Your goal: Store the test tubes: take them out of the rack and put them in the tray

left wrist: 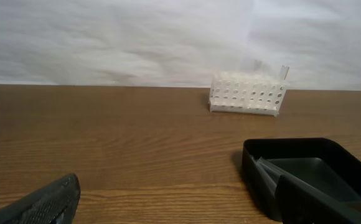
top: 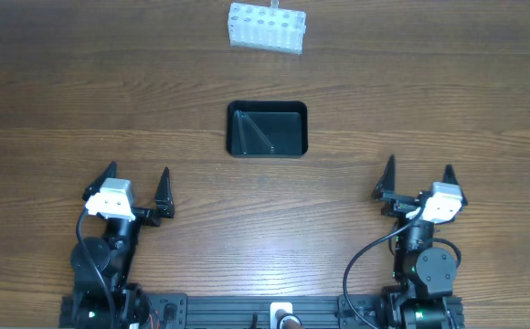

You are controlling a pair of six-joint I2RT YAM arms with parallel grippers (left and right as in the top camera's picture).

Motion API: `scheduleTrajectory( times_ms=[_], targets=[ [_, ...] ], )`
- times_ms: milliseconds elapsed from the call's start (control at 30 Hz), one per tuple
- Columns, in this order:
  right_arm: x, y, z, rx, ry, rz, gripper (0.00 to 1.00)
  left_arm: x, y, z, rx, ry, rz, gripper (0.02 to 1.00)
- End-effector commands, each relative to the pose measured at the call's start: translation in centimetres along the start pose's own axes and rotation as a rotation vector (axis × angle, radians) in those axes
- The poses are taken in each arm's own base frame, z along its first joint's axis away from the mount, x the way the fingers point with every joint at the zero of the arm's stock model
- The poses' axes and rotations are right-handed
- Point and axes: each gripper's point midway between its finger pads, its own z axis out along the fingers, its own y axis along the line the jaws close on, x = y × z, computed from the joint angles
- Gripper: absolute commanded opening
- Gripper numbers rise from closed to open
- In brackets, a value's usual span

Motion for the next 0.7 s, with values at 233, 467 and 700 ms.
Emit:
scheduleTrajectory(
  times_ms=[233, 467, 700],
  targets=[
    [-2.9, 0.8, 5.3, 0.041, 0.108, -0.027, 0.993, 0.2, 0.0, 0.0, 0.006, -0.003, 0.018, 1.000],
    [-2.2, 7.8, 13.1, -0.095, 0.264, -0.114, 0.991, 0.2, 0.0, 0.0, 0.006, -0.003, 0.018, 1.000],
    [1.2, 17.2, 18.4, -0.228, 0.370, -0.103, 0.991, 0.2, 0.0, 0.0, 0.006, -0.003, 0.018, 1.000]
  ],
)
